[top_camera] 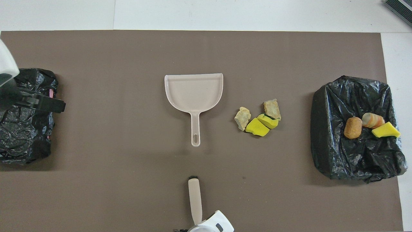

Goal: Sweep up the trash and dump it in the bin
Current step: 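Reach the left gripper to the dustpan while the right gripper reaches the brush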

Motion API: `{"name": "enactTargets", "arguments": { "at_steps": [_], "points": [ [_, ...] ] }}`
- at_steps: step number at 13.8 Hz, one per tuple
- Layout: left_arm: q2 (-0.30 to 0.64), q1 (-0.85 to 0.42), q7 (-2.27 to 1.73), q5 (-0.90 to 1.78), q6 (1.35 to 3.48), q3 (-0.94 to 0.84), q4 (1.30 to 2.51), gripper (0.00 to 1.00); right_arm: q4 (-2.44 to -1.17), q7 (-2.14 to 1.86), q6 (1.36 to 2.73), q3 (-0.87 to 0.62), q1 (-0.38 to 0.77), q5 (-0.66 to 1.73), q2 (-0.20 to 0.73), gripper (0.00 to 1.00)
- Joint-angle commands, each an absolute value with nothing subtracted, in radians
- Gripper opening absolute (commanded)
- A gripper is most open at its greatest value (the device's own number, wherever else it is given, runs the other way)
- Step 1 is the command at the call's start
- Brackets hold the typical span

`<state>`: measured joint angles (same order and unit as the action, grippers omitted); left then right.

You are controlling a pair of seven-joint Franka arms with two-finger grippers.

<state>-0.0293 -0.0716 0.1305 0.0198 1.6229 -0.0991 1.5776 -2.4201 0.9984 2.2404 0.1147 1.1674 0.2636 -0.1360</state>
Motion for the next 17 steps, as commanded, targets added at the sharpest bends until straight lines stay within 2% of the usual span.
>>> {"name": "enactTargets", "arguments": {
  "at_steps": [1, 6, 11, 14, 15, 16, 17],
  "points": [
    [-0.026, -0.179, 0.011, 0.003, 1.724, -0.086, 1.664, 1.0, -2.45, 1.022, 2.26, 0.118, 1.187, 0.264, -0.147, 1.0],
    [0.05, -0.33, -0.132, -0.025, 1.821, -0.086, 1.675, 1.0, -2.454, 1.028, 2.264, 0.112, 1.204, 0.267, -0.138, 0.75],
    [0.181, -0.481, -0.32, -0.035, 1.933, -0.084, 1.694, 1.0, -2.454, 1.02, 2.276, 0.112, 1.206, 0.267, -0.11, 0.68],
    [0.245, -0.514, -0.394, -0.035, 2.052, -0.087, 1.726, 1.0, -2.454, 1.02, 2.275, 0.11, 1.206, 0.267, -0.107, 0.59],
    [0.25, -0.521, -0.391, -0.034, 2.093, -0.087, 1.752, 1.0, -2.454, 1.019, 2.27, 0.11, 1.206, 0.267, -0.107, 0.46],
    [0.268, -0.532, -0.394, -0.034, 2.15, -0.087, 1.772, 1.0, -2.453, 1.012, 2.266, 0.11, 1.206, 0.267, -0.107, 0.22],
    [0.284, -0.541, -0.399, -0.034, 2.17, -0.087, 1.775, 1.0, -2.448, 1.014, 2.266, 0.11, 1.206, 0.268, -0.101, 0.07]
  ]
}}
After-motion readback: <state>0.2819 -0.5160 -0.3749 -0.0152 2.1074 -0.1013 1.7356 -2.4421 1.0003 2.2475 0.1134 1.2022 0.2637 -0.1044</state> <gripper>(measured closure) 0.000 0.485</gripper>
